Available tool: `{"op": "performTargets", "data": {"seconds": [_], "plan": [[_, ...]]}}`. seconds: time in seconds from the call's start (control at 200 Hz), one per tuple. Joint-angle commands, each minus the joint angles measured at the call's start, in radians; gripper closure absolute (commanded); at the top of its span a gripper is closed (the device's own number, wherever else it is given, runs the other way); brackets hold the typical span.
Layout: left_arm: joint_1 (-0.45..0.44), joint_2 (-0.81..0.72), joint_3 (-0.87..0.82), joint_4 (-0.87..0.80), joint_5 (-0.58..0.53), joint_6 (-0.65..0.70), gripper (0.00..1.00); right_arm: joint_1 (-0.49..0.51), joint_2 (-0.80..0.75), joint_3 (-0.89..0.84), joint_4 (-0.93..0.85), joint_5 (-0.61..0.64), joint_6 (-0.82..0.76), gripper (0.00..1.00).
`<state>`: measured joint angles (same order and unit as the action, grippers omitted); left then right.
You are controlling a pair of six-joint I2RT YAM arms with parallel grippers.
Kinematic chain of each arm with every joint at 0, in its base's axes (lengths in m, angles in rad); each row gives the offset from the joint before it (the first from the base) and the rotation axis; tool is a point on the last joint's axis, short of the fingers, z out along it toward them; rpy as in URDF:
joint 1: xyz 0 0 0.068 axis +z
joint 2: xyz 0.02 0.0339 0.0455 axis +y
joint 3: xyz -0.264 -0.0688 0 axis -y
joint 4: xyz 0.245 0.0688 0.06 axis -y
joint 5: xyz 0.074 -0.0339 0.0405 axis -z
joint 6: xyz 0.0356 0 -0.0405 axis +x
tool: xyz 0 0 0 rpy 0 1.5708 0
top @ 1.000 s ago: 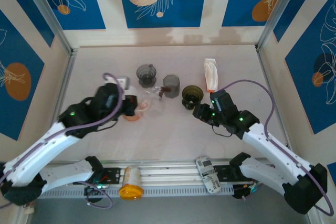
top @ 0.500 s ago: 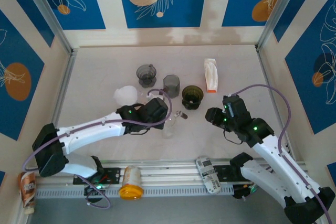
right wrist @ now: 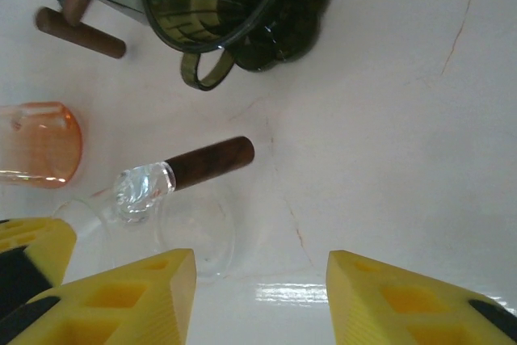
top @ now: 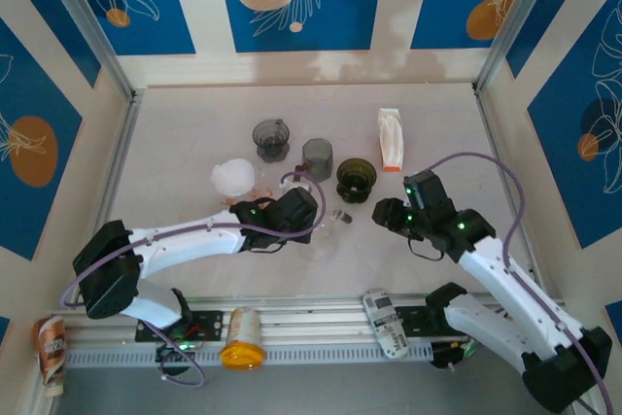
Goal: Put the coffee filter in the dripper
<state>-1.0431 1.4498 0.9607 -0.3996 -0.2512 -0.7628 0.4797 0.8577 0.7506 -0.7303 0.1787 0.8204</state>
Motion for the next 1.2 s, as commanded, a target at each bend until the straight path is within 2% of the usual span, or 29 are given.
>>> {"op": "performTargets", "data": {"seconds": [0.0,0.325,0.44,0.645,0.8,1.08,1.195], "plan": [[-0.011,-0.014,-0.007,0.018,0.014,-0.02,0.69,-0.02,0.088,0.054,0.061,-0.039,-0.018,0.52],[-0.011,-0.24,0.034,-0.014,-0.036,0.027,0.15,-0.134,0.417,0.165,0.211,-0.078,-0.024,0.54],[-0.011,-0.34,0.023,-0.028,-0.043,0.035,0.0,-0.152,0.519,0.195,0.246,-0.084,-0.018,0.54],[-0.01,-0.528,-0.015,-0.059,-0.09,0.029,0.0,-0.173,0.665,0.248,0.273,-0.094,-0.001,0.57],[-0.01,-0.662,-0.04,-0.09,-0.145,0.039,0.0,-0.178,0.718,0.28,0.268,-0.09,-0.004,0.71],[-0.01,-0.802,-0.071,-0.131,-0.188,0.046,0.0,-0.211,0.656,0.252,0.258,-0.071,-0.018,0.99],[-0.01,-0.82,-0.065,-0.155,-0.184,0.048,0.0,-0.253,0.59,0.239,0.239,-0.082,-0.031,1.0]]}}
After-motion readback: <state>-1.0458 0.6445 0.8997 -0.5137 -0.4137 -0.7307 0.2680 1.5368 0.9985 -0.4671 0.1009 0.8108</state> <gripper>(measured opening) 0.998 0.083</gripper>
